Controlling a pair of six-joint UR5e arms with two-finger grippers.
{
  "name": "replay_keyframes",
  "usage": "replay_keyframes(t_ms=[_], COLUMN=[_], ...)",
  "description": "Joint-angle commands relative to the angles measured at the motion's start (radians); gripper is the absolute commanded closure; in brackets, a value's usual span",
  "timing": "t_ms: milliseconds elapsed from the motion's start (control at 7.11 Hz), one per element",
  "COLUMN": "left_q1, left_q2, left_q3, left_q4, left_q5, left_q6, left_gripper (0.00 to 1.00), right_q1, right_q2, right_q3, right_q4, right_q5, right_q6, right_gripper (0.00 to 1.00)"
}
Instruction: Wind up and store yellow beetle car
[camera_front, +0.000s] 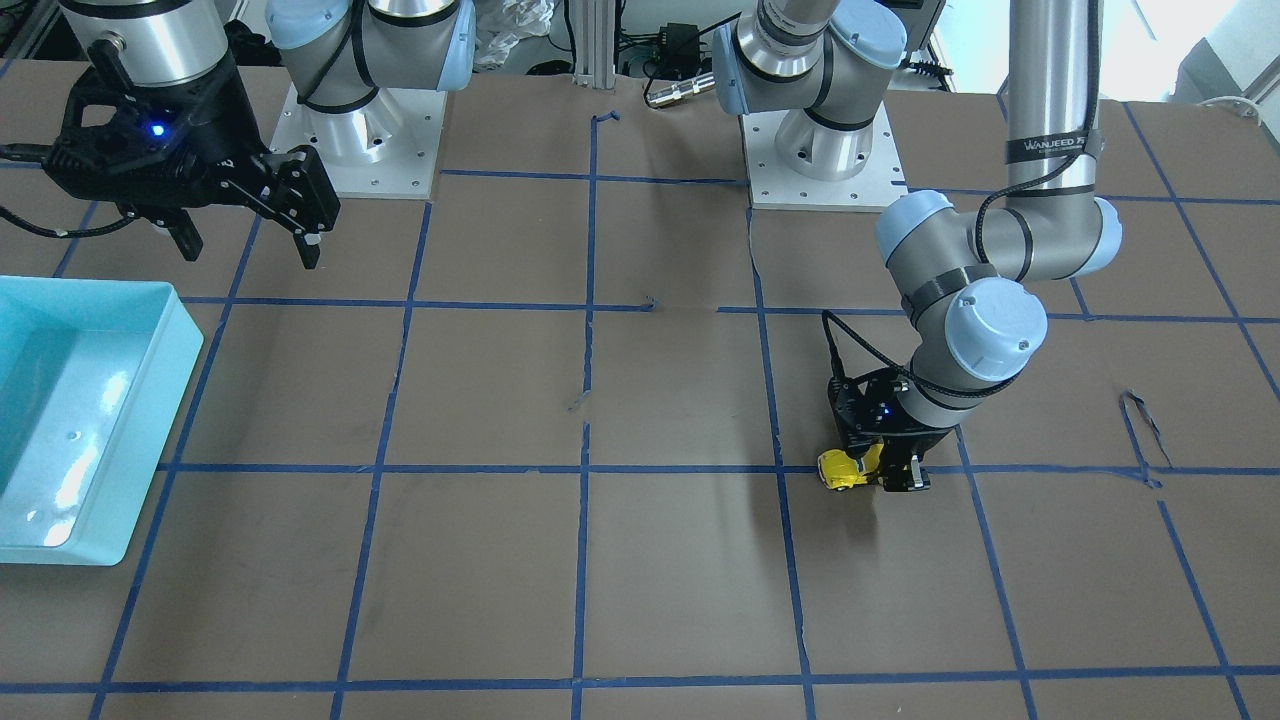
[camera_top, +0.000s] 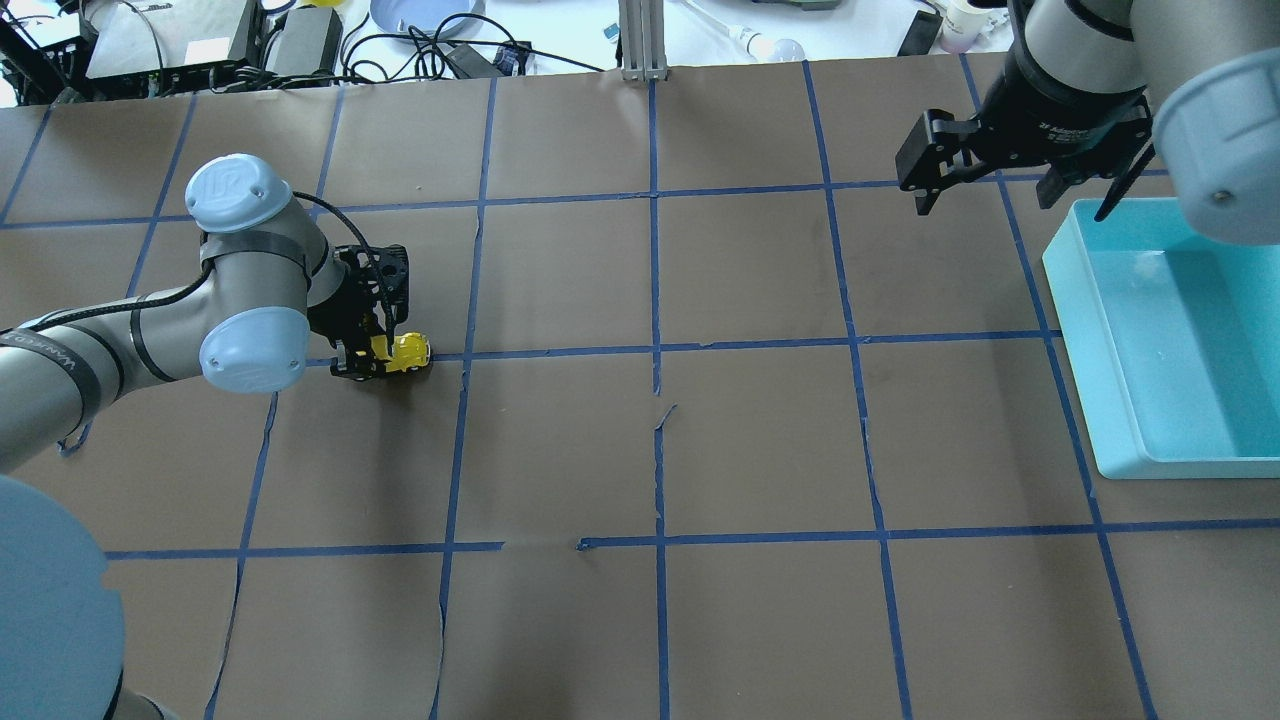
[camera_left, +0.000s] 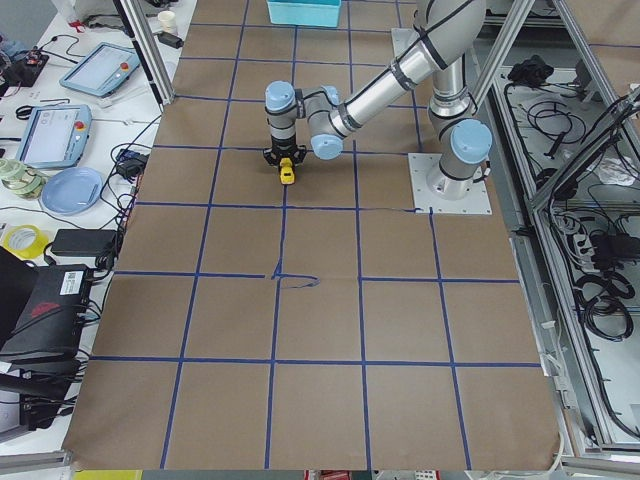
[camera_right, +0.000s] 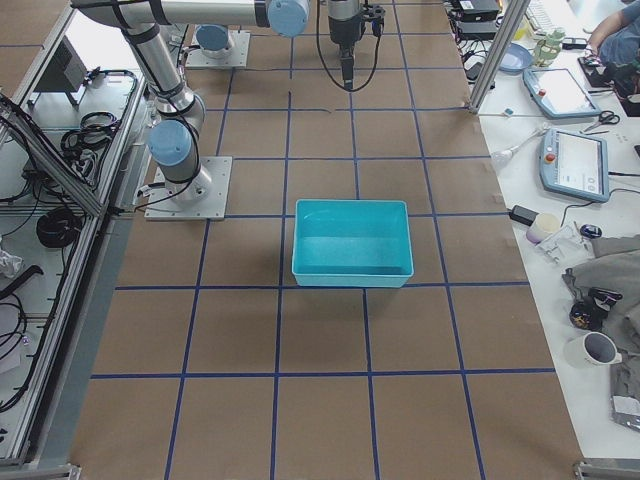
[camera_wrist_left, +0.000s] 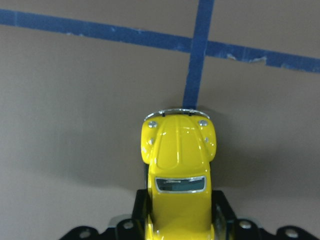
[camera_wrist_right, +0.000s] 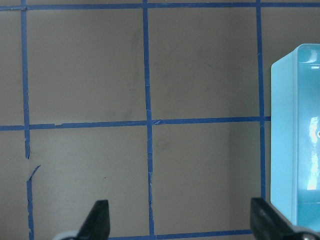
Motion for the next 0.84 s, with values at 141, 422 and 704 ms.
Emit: replay_keyframes(t_ms=[141,422,704], left_q1=[0.008,0.053,0.077], left_q2=[-0.004,-0.002,-0.005], left_q3=[0.002,-0.009,-0.007], left_q4=[0.002,0.011,0.014], left_q5=[0.005,0.004,0.005], left_q6=[0.035,0.096,0.098], left_gripper=[0.99,0.99,0.99], right_q1=[0.000,0.000,0.000], right_q2=[0.000,0.000,0.000], right_q3=[0.000,0.000,0.002], right_q4=[0.001,0.001,0.001], right_q5=[0.000,-0.001,-0.001], right_q6=[0.000,0.000,0.000], right_gripper=[0.00,0.00,0.00])
